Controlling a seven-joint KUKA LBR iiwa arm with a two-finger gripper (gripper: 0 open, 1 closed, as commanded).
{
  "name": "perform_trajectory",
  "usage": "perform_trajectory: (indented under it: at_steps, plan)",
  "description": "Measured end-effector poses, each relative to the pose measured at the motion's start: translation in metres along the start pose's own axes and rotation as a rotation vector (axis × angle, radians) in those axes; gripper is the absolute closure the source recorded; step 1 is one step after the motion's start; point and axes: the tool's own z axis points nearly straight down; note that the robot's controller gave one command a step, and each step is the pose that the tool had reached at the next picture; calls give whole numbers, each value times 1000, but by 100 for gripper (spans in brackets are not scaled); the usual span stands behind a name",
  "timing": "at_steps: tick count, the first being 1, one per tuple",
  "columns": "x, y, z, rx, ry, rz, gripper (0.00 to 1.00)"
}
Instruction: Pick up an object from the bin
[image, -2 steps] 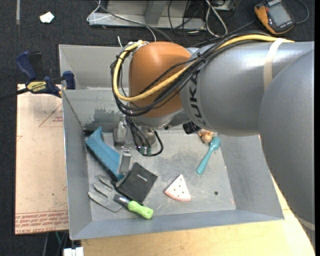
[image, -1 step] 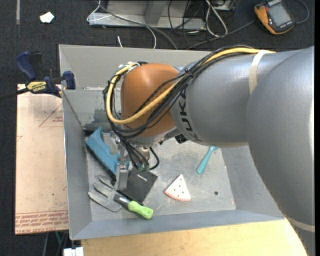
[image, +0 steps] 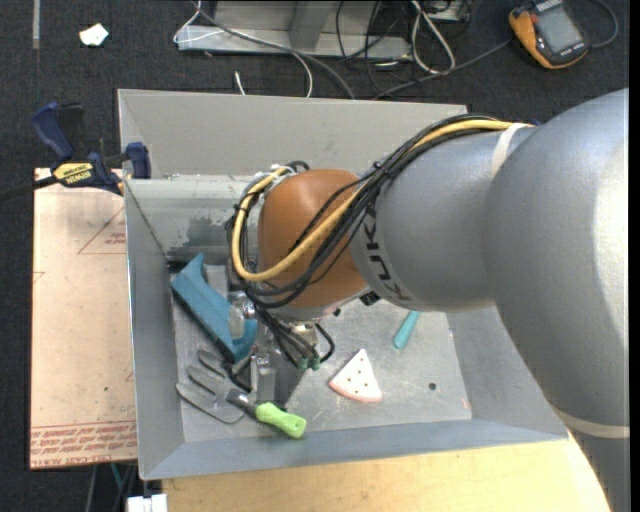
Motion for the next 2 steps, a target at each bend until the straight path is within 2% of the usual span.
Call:
perform_trajectory:
  at_steps: [1, 2]
  plan:
    - [16, -10, 29, -5, -9, 231, 0]
    - [18, -33, 39, -12, -34, 78, 0]
